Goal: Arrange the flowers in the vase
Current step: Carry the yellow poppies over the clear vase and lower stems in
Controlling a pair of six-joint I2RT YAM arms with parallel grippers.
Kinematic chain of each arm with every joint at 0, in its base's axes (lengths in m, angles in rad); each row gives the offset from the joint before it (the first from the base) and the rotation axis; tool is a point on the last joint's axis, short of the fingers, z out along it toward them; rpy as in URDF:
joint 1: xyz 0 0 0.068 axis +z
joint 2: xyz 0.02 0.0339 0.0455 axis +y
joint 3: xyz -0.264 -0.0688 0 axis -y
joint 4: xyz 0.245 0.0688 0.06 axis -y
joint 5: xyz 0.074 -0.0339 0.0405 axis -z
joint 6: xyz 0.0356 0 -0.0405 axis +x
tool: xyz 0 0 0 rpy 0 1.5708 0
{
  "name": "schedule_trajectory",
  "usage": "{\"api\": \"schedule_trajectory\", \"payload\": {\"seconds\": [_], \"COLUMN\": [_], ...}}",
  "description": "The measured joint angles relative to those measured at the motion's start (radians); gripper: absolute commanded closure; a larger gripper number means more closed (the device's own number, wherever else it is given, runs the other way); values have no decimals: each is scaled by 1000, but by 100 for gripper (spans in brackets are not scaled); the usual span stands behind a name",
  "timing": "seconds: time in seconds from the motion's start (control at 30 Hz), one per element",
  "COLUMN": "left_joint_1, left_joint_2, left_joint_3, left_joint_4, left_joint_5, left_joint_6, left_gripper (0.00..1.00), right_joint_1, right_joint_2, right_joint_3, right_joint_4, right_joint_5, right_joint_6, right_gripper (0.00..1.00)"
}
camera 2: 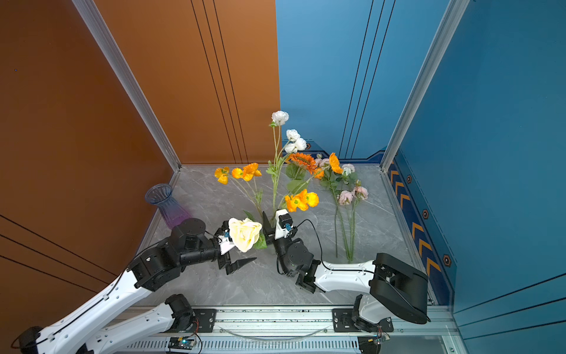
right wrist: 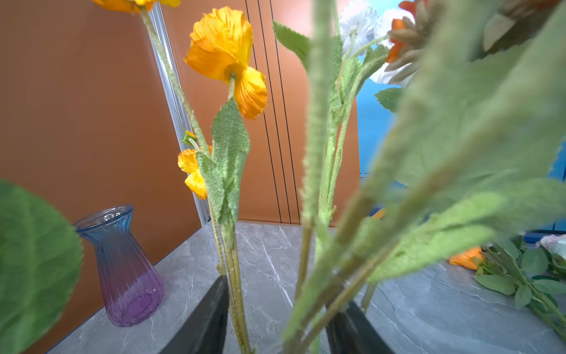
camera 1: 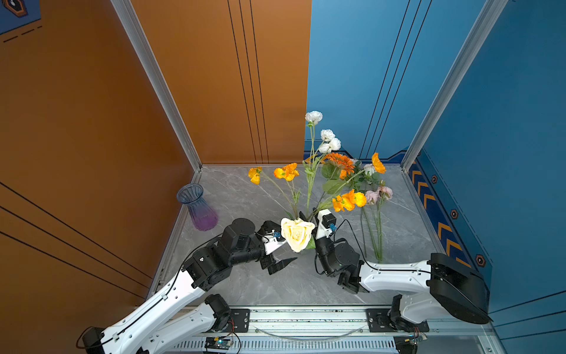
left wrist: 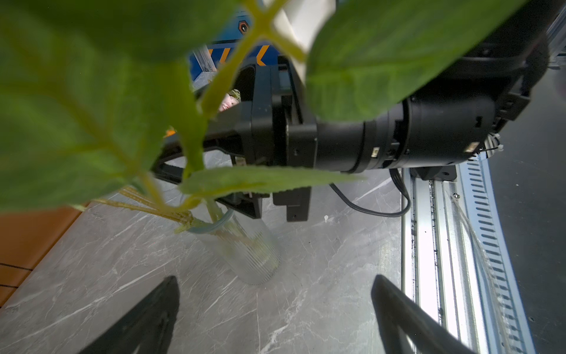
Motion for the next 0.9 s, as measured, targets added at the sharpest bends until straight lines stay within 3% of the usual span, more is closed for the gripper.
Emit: {"api": "schedule_trajectory", "payload": {"seconds": [0.2, 0.43, 0.67, 0.9], "left_joint_1": [0, 0, 0, 0], "left_joint_2": [6, 11, 11, 11], "left_joint_3": [0, 0, 0, 0], "left_joint_4": [0, 0, 0, 0], "left_joint_5": [0, 3, 3, 3], "left_joint_6": [0, 0, 0, 0], "left_gripper": [2, 2, 2, 2], "right_joint_1": [-8, -58, -63, -65], "right_joint_2": [-137, -235, -267, -306], "right_joint_3": [43, 132, 195, 195], "right_joint_4": [-346, -728, -1007, -1139], "right_joint_5": [-23, -145, -238, -292], "right_joint_6": [101, 230, 313, 357], "right_gripper": [14, 1, 0, 0]}}
